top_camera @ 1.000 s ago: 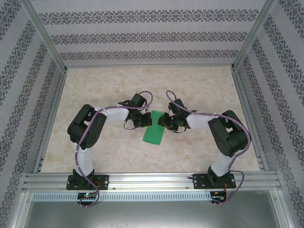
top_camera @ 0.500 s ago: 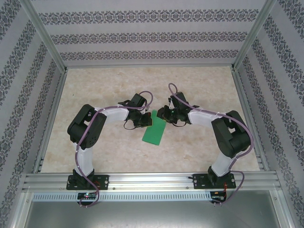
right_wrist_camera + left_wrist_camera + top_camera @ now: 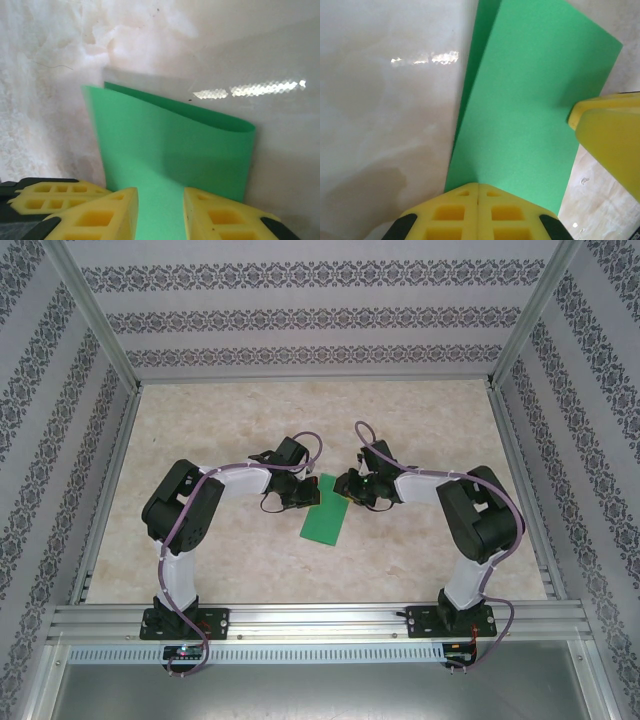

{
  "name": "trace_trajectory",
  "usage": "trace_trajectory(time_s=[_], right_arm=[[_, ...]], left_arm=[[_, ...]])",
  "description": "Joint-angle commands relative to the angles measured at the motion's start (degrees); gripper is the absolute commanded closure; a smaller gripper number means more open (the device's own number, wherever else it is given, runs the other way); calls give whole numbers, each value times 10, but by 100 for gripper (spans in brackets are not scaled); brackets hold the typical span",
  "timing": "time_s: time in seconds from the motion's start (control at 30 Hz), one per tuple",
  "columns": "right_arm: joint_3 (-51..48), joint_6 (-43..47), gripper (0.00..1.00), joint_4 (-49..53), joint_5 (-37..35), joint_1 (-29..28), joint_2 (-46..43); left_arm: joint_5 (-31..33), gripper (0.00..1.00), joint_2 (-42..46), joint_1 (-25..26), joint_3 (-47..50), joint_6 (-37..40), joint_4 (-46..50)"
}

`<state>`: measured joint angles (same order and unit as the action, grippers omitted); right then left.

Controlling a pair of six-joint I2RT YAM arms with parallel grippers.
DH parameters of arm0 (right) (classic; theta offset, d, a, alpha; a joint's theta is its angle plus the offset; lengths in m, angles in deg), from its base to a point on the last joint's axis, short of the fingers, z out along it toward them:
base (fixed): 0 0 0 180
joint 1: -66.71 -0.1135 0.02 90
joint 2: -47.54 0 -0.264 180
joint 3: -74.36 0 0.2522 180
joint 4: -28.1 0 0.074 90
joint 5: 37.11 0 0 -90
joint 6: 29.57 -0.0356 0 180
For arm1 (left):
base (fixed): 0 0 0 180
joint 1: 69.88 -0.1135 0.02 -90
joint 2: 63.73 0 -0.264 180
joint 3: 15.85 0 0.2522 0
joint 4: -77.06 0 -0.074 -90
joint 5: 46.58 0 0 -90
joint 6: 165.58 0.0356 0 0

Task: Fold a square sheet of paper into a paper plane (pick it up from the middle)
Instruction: Fold the square sheet of paper in half at the center of the table.

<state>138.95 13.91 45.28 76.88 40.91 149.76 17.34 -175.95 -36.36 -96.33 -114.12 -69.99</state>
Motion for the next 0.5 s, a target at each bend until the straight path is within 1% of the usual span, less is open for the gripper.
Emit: trace_trajectory(time_s=[0.0,0.2,0.3,0.4,0.47], right_arm=[[30,13,70,0,10,12,-18],[32,10,70,-7,10,19,34],[27,12,70,5,-13,19,54],[27,9,71,15,-15,20,65],[26,5,71,11,-13,20,55]], left_arm=[[26,94,-17,8,6,17,57],[28,94,-19,8,7,18,58],[28,94,-18,8,8,19,58],[29,94,-19,8,9,20,58],[32,95,-19,8,9,21,61]])
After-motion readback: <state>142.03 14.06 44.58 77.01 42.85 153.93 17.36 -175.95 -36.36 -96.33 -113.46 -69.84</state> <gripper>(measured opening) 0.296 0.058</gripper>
